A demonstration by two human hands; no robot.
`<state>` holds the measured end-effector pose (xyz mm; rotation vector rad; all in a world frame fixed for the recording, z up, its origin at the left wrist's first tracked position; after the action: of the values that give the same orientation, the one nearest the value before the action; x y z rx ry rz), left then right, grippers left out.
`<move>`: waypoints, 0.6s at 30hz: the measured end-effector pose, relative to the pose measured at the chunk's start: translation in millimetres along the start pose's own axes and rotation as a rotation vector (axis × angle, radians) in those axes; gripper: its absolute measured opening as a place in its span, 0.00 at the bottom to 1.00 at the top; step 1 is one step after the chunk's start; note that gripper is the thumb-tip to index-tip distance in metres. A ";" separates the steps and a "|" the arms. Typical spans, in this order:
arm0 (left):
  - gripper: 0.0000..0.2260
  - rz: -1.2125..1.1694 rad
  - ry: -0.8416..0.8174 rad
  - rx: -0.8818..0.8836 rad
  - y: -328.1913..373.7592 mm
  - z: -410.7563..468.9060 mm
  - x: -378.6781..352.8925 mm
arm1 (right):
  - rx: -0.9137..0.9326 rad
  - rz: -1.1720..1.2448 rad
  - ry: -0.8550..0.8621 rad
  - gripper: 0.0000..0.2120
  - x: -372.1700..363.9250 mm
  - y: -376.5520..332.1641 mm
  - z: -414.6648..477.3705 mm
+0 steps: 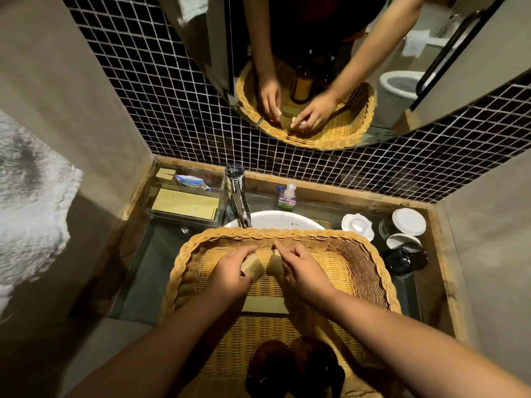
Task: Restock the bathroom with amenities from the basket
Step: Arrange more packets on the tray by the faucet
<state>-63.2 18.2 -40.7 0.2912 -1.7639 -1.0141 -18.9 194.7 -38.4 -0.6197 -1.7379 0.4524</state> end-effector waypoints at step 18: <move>0.20 0.467 -0.160 -0.111 16.9 8.7 13.8 | 0.110 -0.060 0.097 0.17 21.0 -15.5 3.2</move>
<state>-72.4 24.4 -20.0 -0.2707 -1.7949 -0.8054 -28.4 195.7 -13.9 -0.5011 -1.6235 0.4652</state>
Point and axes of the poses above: each hand's wrist, its own z-axis towards the middle knuckle, its own x-axis out of the back of the hand, y = z × x, the point moved 7 cm from there along z, towards the middle knuckle, and after that the axes turned 6 degrees about -x, right-handed, at the moved point
